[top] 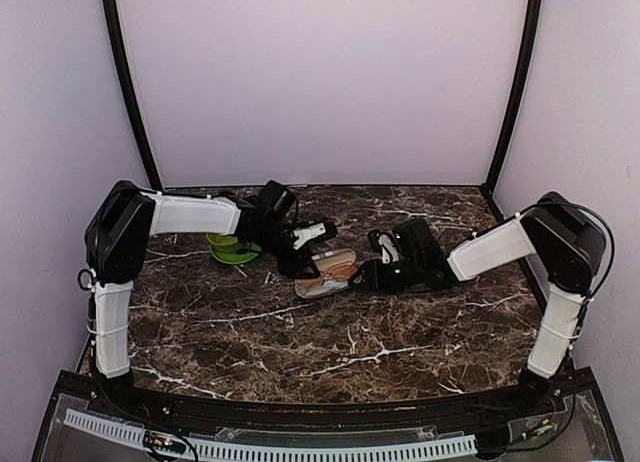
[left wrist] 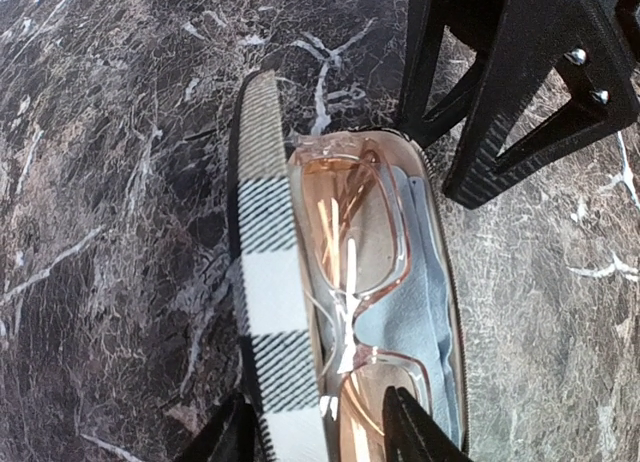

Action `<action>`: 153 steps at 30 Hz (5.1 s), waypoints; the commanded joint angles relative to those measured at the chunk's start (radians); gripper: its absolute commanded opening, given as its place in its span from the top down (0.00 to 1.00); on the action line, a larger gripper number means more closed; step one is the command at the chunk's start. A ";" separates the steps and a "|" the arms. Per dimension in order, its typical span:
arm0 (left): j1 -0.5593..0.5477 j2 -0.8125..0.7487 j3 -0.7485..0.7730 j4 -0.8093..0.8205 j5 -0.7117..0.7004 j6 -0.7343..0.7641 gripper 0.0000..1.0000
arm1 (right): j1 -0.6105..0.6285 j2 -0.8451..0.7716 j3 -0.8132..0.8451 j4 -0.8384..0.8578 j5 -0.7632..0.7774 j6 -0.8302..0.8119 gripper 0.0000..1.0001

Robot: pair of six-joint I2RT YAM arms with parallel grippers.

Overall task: Organize the sunglasses
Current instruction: Close the case with sunglasses at the center of the board, then adjust the case with sunglasses at the center of the board.

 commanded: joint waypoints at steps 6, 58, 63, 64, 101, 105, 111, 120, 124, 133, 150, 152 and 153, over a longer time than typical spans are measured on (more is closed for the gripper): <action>-0.013 -0.073 -0.018 0.018 -0.005 -0.005 0.55 | -0.032 0.010 -0.026 0.076 -0.015 0.084 0.60; -0.137 -0.150 -0.206 0.322 -0.233 -0.165 0.43 | -0.041 0.063 0.011 0.072 0.001 0.116 0.74; -0.150 -0.153 -0.222 0.325 -0.258 -0.158 0.43 | -0.041 0.070 0.010 0.069 0.003 0.114 0.75; -0.155 -0.155 -0.226 0.328 -0.263 -0.158 0.43 | -0.042 0.073 0.010 0.068 0.004 0.114 0.76; -0.279 -0.130 -0.365 0.382 -0.319 -0.113 0.40 | -0.039 0.104 0.036 0.038 0.012 0.098 0.81; -0.287 -0.116 -0.366 0.378 -0.310 -0.121 0.40 | -0.039 0.105 0.036 0.038 0.011 0.098 0.81; -0.299 -0.095 -0.364 0.371 -0.302 -0.128 0.40 | -0.039 0.110 0.030 0.045 0.008 0.100 0.82; -0.309 -0.073 -0.365 0.364 -0.294 -0.133 0.39 | -0.038 0.109 0.032 0.042 0.003 0.098 0.82; -0.309 -0.072 -0.364 0.359 -0.303 -0.136 0.39 | -0.039 0.102 0.033 0.037 -0.002 0.093 0.82; -0.311 -0.118 -0.373 0.376 -0.338 -0.172 0.39 | -0.048 0.048 0.012 0.006 -0.007 0.064 0.80; -0.305 -0.276 -0.442 0.469 -0.534 -0.300 0.28 | -0.086 -0.164 -0.093 -0.090 0.072 -0.041 0.56; -0.294 -0.277 -0.445 0.458 -0.543 -0.317 0.27 | -0.085 -0.166 -0.093 -0.085 0.067 -0.046 0.51; -0.287 -0.275 -0.447 0.454 -0.539 -0.327 0.26 | -0.085 -0.159 -0.090 -0.080 0.055 -0.050 0.47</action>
